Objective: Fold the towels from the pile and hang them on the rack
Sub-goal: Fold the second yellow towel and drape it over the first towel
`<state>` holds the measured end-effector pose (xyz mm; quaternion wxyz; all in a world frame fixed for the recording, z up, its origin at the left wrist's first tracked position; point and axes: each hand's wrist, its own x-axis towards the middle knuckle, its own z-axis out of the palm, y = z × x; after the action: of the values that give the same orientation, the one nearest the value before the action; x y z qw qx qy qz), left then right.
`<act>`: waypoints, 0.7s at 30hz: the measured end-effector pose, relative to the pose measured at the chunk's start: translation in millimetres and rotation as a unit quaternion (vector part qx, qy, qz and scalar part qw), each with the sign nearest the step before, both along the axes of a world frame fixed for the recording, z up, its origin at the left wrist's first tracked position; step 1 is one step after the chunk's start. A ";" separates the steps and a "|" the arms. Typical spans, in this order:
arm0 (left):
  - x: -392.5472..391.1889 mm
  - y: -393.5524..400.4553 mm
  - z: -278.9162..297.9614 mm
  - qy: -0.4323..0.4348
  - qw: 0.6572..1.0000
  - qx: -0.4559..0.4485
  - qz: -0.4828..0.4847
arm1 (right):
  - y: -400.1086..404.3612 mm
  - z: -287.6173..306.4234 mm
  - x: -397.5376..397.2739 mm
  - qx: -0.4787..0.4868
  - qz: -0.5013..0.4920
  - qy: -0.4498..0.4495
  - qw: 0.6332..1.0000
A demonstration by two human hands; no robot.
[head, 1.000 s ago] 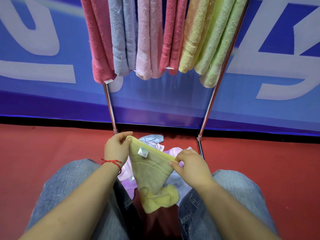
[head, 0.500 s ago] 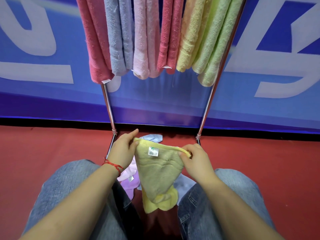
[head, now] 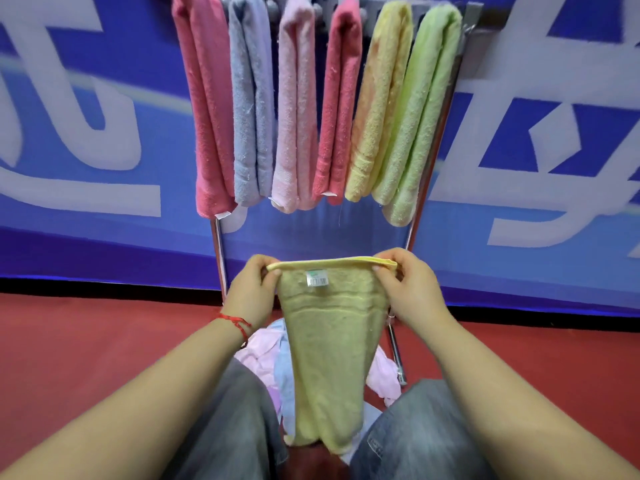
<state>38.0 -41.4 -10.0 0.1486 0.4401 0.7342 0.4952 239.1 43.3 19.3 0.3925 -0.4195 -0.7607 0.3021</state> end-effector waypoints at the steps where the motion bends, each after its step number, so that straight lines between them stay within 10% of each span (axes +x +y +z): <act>1: 1.8 -0.9 16.2 -0.016 0.999 0.047 0.002 | -2.7 15.1 -0.9 0.014 -0.005 0.025 1.000; 9: 25.1 -25.5 120.9 -0.026 0.957 0.288 -0.029 | -36.9 108.4 12.4 0.103 0.006 0.201 0.974; 21: 45.5 -48.1 40.5 -0.315 0.942 0.112 -0.007 | -64.2 16.8 23.6 -0.069 -0.139 0.225 0.962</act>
<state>83.5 -89.5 30.6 0.3253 0.2802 0.5866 0.6868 262.7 -21.0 36.0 0.5619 -0.4683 -0.5641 0.3831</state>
